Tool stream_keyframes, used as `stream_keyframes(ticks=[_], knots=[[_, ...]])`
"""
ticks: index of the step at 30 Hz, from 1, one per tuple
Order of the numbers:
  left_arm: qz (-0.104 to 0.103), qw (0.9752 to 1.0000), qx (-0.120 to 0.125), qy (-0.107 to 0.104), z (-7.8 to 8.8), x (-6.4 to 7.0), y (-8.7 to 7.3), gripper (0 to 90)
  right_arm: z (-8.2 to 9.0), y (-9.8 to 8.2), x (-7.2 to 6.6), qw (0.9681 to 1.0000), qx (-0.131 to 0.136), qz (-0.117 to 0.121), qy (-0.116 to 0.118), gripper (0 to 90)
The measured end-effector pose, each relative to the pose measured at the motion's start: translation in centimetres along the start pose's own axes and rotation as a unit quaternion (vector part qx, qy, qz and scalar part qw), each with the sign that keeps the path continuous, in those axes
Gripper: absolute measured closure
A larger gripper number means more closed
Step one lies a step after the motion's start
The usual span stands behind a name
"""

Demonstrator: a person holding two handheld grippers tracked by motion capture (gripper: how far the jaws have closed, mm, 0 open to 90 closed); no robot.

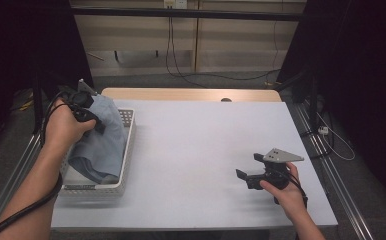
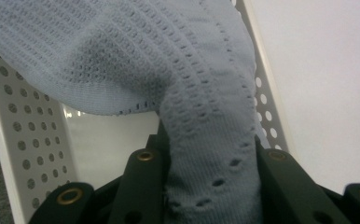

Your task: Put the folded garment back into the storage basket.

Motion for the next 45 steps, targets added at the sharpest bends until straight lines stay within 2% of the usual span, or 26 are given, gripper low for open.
stream_keyframes(ticks=[11, 33, 45], knots=[[0.000, 1.0000, 0.001, -0.006, -0.5, -0.1, -0.5, 71.1, 0.0, 0.0, 0.0, 1.0000, -0.001, 0.000, 0.001, 7.9], [0.022, 0.9992, -0.001, -0.032, -1.9, -0.7, -2.0, 70.4, -0.2, 0.1, -0.2, 1.0000, 0.000, 0.001, 0.002, 7.9], [0.023, 0.9988, -0.009, -0.041, -2.3, -0.8, -2.4, 70.0, -0.2, 0.1, -0.2, 1.0000, -0.001, 0.002, 0.002, 7.9]])
Point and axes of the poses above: each handheld gripper's, and its own axes: z roughly backward along the jaws, y roughly out of its top, x roughly to its right, the point moved 1 cm from there along -z, roughly forward along the jaws, and after that the axes turned 3 degrees about z, right-handed, at the moved point
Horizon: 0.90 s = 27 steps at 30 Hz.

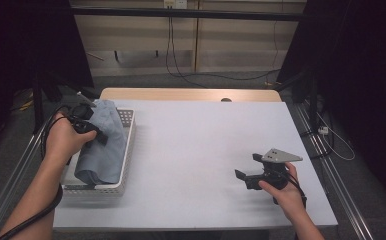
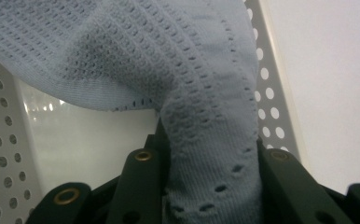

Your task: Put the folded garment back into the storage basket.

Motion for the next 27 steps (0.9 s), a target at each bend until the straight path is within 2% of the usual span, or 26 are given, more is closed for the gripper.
stream_keyframes(ticks=[8, 11, 17, 18, 19, 22, 25, 27], knots=[[0.001, 1.0000, -0.004, -0.007, -0.4, -0.3, -0.5, 69.1, 0.0, 0.0, 0.0, 1.0000, 0.000, 0.000, 0.000, 7.9], [0.007, 0.9999, 0.001, -0.009, -0.7, -0.4, -0.8, 68.9, -0.1, 0.0, 0.0, 1.0000, -0.001, 0.000, 0.000, 7.8], [0.004, 0.9999, 0.003, -0.011, -0.8, -0.8, -1.1, 67.2, -0.1, 0.0, -0.1, 1.0000, -0.002, 0.000, 0.001, 7.9], [0.003, 0.9999, 0.006, -0.009, -0.8, -0.8, -1.2, 66.5, -0.2, 0.0, -0.1, 1.0000, -0.001, 0.000, 0.001, 7.9], [-0.007, 0.9999, 0.005, -0.008, -0.9, -1.0, -1.3, 65.4, -0.2, 0.0, -0.1, 1.0000, -0.001, -0.001, 0.001, 7.9], [0.002, 0.9999, 0.007, -0.010, -1.0, -1.2, -1.5, 64.0, -0.3, 0.0, -0.2, 1.0000, -0.002, 0.000, 0.002, 7.9], [0.001, 0.9999, 0.012, -0.009, -1.0, -1.8, -1.6, 60.6, -0.3, 0.0, -0.2, 1.0000, -0.002, -0.001, 0.002, 7.9], [0.005, 0.9999, 0.015, -0.002, -1.0, -2.1, -1.7, 57.1, -0.3, 0.0, -0.1, 1.0000, -0.002, -0.001, 0.002, 7.9]])
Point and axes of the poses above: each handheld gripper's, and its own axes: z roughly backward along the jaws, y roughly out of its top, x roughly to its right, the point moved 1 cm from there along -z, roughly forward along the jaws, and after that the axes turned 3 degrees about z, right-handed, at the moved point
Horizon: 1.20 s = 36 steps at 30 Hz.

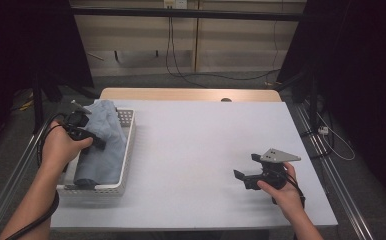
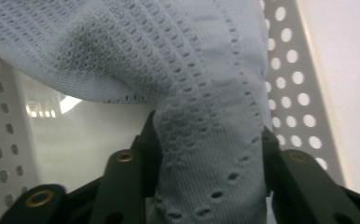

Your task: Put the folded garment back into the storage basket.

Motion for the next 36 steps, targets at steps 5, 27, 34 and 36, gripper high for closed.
stream_keyframes(ticks=[5, 27, 34, 36], knots=[[-0.002, 0.9999, 0.006, 0.012, 0.3, -1.0, -0.1, 51.5, -0.1, 0.0, 0.0, 1.0000, -0.001, 0.000, 0.001, 7.9], [-0.013, 0.9934, 0.107, 0.040, 0.6, -2.4, 1.8, 53.7, -0.3, 0.1, -0.2, 1.0000, -0.001, 0.002, 0.004, 7.9], [-0.020, 0.9913, 0.123, 0.040, -0.8, -2.4, 2.5, 64.0, -0.3, 0.1, -0.2, 1.0000, -0.001, 0.002, 0.004, 7.8], [-0.021, 0.9910, 0.125, 0.042, -1.1, -2.4, 2.8, 68.6, -0.3, 0.1, -0.2, 1.0000, -0.001, 0.002, 0.004, 7.8]])
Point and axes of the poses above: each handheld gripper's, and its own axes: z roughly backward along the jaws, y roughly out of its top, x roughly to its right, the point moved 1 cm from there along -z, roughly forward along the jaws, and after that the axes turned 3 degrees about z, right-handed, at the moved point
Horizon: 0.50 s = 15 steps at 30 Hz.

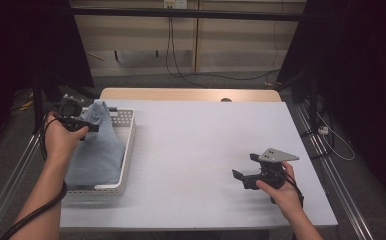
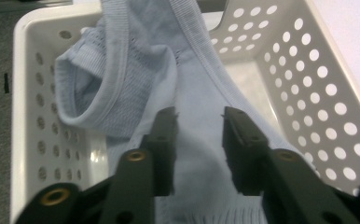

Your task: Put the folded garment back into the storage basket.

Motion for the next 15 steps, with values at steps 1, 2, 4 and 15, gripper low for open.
stream_keyframes(ticks=[1, 2, 4, 15], knots=[[0.000, 1.0000, 0.001, 0.002, -0.2, 0.1, 0.1, 69.9, 0.0, 0.0, 0.0, 1.0000, 0.000, 0.001, 0.001, 7.8], [0.002, 1.0000, 0.002, 0.002, -0.3, 0.1, 0.2, 72.3, 0.0, 0.0, 0.0, 1.0000, 0.000, 0.001, 0.001, 7.8], [0.001, 1.0000, 0.006, 0.002, -0.6, 0.1, 0.3, 75.8, 0.0, 0.0, -0.1, 1.0000, 0.000, 0.001, 0.002, 7.8], [0.010, 0.9998, 0.015, 0.004, -2.6, -0.2, -0.5, 86.6, 0.0, 0.0, 0.0, 1.0000, 0.000, 0.001, 0.001, 7.8]])
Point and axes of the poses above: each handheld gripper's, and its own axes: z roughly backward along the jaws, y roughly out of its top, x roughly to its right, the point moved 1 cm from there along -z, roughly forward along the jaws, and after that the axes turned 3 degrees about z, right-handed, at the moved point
